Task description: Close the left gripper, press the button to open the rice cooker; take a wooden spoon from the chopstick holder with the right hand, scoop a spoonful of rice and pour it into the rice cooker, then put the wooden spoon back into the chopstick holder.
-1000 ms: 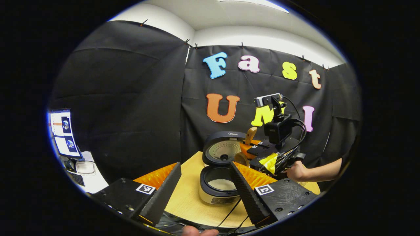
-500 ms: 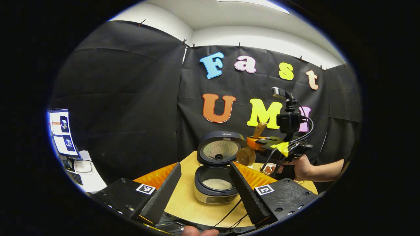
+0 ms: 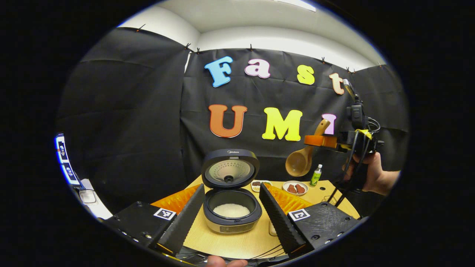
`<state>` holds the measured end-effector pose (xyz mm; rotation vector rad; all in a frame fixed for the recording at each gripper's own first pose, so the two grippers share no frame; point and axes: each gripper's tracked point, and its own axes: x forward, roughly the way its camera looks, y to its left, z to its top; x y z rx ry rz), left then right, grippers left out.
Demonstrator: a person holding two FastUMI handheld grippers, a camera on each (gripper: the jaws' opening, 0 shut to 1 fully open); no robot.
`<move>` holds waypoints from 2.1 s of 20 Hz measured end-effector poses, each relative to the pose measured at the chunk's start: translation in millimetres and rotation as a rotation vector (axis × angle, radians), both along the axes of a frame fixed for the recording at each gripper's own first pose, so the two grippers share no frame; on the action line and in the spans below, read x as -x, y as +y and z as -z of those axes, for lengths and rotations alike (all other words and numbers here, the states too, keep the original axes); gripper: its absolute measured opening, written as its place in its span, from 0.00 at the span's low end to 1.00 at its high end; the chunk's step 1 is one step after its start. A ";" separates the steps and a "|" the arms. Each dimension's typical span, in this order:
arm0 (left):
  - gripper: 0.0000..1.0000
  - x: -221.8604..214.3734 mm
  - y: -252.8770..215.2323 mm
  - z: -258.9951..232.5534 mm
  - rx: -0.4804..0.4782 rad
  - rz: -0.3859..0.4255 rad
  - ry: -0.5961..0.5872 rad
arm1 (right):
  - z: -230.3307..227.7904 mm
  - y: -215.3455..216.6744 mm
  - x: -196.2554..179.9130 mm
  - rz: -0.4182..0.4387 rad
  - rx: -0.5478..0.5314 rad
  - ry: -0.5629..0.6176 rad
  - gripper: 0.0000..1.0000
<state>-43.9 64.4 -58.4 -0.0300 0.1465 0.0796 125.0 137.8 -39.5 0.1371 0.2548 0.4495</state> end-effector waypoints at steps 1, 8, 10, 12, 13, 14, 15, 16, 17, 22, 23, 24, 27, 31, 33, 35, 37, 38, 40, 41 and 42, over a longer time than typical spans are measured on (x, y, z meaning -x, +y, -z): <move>0.95 -7.1 -10.8 -3.2 0.002 0.030 -0.006 | -1.5 -19.2 -2.6 0.035 -0.009 0.004 0.09; 0.95 -49.6 -61.4 -9.2 0.017 0.157 -0.020 | 23.7 -165.8 -19.6 0.291 -0.049 0.101 0.09; 0.84 -58.6 -68.1 -8.8 0.026 0.168 -0.009 | 38.4 -200.4 -23.4 0.345 -0.045 0.129 0.09; 0.95 -64.4 -73.6 -9.9 0.049 0.173 0.000 | 60.5 -233.3 -30.6 0.389 -0.027 0.159 0.09; 0.95 -68.3 -73.7 -12.2 0.058 0.170 -0.001 | 74.1 -249.8 -35.3 0.413 -0.013 0.176 0.08; 0.95 -72.1 -74.5 -12.5 0.066 0.163 0.001 | 89.5 -265.7 -39.4 0.435 -0.001 0.198 0.09; 0.95 -71.8 -72.4 -12.8 0.072 0.156 0.005 | 108.0 -276.5 -38.8 0.448 0.006 0.223 0.08; 0.95 -71.3 -72.3 -12.2 0.074 0.148 0.012 | 126.0 -288.1 -41.6 0.462 0.006 0.254 0.09; 0.97 -72.0 -72.6 -11.4 0.070 0.141 0.020 | 144.1 -298.7 -45.6 0.476 0.007 0.284 0.09; 0.95 -94.8 -86.8 -3.8 0.034 0.133 0.055 | 212.1 -332.7 -70.2 0.499 0.012 0.358 0.09; 0.95 -98.3 -88.4 -2.9 0.033 0.129 0.061 | 219.5 -336.8 -75.4 0.497 0.019 0.355 0.09; 0.95 -100.3 -90.3 -1.6 0.035 0.127 0.067 | 226.6 -341.1 -79.6 0.497 0.027 0.355 0.09; 0.95 -108.7 -93.8 3.6 0.035 0.124 0.091 | 251.8 -350.2 -89.6 0.497 0.017 0.375 0.10; 0.95 -120.7 -99.2 3.3 0.037 0.124 0.100 | 291.4 -356.0 -96.0 0.514 0.010 0.412 0.11; 0.95 -125.8 -101.2 6.3 0.032 0.125 0.106 | 308.0 -355.7 -97.5 0.517 0.001 0.431 0.12; 0.95 -128.8 -100.2 7.3 0.028 0.125 0.111 | 317.1 -354.7 -98.3 0.524 0.002 0.441 0.08; 0.95 -130.7 -100.9 6.2 0.028 0.125 0.112 | 319.9 -351.0 -98.5 0.519 -0.005 0.438 0.16; 0.95 -131.4 -99.5 5.4 0.028 0.125 0.111 | 316.7 -349.0 -99.9 0.515 -0.014 0.427 0.17; 0.95 -131.9 -97.4 4.1 0.028 0.120 0.109 | 308.0 -350.2 -100.4 0.515 -0.002 0.402 0.20; 0.95 -131.8 -95.9 3.6 0.028 0.117 0.103 | 303.4 -349.7 -99.1 0.516 0.004 0.394 0.27; 0.95 -131.4 -94.8 2.7 0.033 0.117 0.096 | 298.9 -350.8 -96.7 0.523 0.014 0.383 0.40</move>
